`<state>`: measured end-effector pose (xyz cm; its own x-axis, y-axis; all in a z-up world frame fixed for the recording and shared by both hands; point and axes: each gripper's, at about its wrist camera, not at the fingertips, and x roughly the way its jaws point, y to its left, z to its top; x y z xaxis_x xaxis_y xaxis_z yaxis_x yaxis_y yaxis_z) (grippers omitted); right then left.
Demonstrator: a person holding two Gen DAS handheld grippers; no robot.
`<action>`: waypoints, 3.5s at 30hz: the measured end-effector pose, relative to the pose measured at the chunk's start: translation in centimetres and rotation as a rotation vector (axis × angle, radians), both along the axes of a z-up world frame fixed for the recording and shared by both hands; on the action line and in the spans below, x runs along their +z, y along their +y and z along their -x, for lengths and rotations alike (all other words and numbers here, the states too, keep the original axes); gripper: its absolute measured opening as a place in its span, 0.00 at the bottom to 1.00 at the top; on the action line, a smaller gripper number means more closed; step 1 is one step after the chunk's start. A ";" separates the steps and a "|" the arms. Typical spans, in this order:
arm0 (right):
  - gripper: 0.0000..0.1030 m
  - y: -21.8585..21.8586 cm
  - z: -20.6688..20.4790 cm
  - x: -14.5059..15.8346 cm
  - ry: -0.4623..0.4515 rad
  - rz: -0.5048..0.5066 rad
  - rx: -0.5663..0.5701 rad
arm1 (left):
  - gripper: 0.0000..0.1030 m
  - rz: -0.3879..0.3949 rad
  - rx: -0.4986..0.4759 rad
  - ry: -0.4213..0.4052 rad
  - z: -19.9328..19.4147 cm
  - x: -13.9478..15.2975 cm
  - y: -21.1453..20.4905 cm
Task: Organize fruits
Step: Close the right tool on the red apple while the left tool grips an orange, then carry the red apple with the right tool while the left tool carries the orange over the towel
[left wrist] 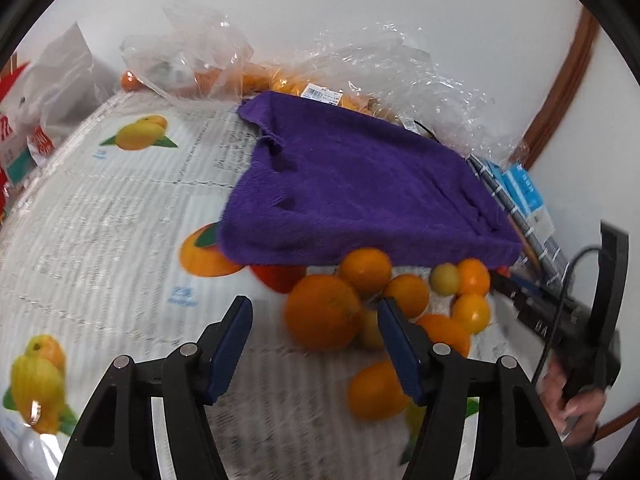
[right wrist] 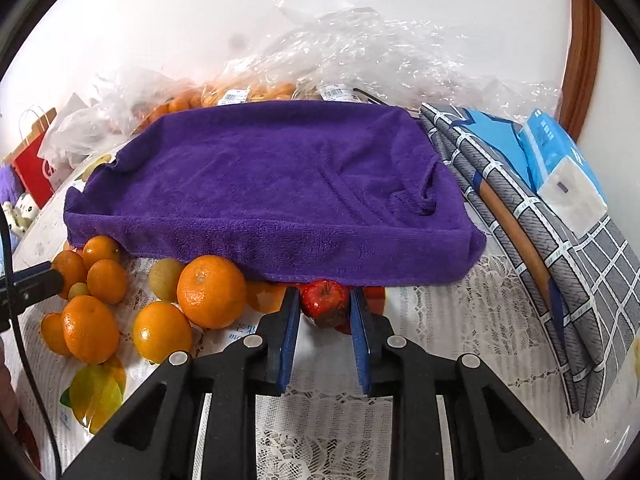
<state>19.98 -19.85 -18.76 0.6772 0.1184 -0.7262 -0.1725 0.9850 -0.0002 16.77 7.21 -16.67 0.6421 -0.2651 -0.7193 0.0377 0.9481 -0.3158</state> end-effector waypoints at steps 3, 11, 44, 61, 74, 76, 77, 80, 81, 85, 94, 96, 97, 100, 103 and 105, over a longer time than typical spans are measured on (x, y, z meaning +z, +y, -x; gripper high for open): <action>0.24 0.2 0.1 0.1 -0.005 0.000 0.007 | 0.46 0.006 0.017 0.016 -0.6 -0.4 -0.3; 0.24 0.2 0.7 0.4 -0.020 0.004 0.011 | 0.38 -0.017 0.055 0.028 0.6 0.0 1.1; 0.24 1.5 3.5 3.4 -0.129 0.001 0.083 | 0.39 0.055 0.055 -0.206 3.1 4.2 0.8; 0.24 1.5 -2.8 9.7 -0.226 -0.047 0.012 | 0.39 0.014 0.085 -0.305 -7.4 7.8 -1.1; 0.24 -0.2 -7.2 5.0 -0.148 -0.051 -0.033 | 0.39 0.111 0.077 -0.235 -9.7 3.3 -0.9; 0.24 -0.4 -7.4 4.6 -0.143 -0.057 -0.043 | 0.39 0.119 0.077 -0.226 -9.9 3.2 -0.7; 0.24 -0.6 -7.6 4.3 -0.138 -0.052 -0.050 | 0.39 0.132 0.077 -0.227 -9.9 3.1 -0.6; 0.24 -0.6 -8.2 3.3 -0.114 -0.039 -0.057 | 0.39 0.124 0.075 -0.223 -9.9 3.1 -0.6; 0.24 -0.6 -8.4 3.0 -0.106 -0.035 -0.057 | 0.39 0.115 0.069 -0.218 -10.0 3.1 -0.8; 0.24 0.1 -8.6 2.0 -0.086 -0.006 -0.043 | 0.39 0.121 0.033 -0.190 -10.3 2.8 -1.0; 0.24 1.2 -9.1 0.4 -0.044 0.013 -0.016 | 0.39 0.092 -0.007 -0.121 -11.2 1.8 -1.5; 0.24 0.9 -9.2 0.4 -0.040 0.003 -0.024 | 0.39 0.097 -0.011 -0.109 -11.3 1.6 -1.5; 0.24 0.8 -9.2 0.4 -0.039 -0.003 -0.027 | 0.39 0.095 -0.013 -0.106 -11.4 1.5 -1.5; 0.24 0.7 -9.4 0.3 -0.025 -0.013 -0.034 | 0.39 0.083 -0.016 -0.099 -11.5 1.4 -1.7; 0.24 0.8 -9.5 0.3 -0.016 -0.012 -0.032 | 0.39 0.065 -0.020 -0.095 -11.6 1.4 -1.9; 0.24 0.8 -9.5 0.2 -0.013 -0.009 -0.030 | 0.39 0.062 -0.021 -0.095 -11.6 1.4 -1.9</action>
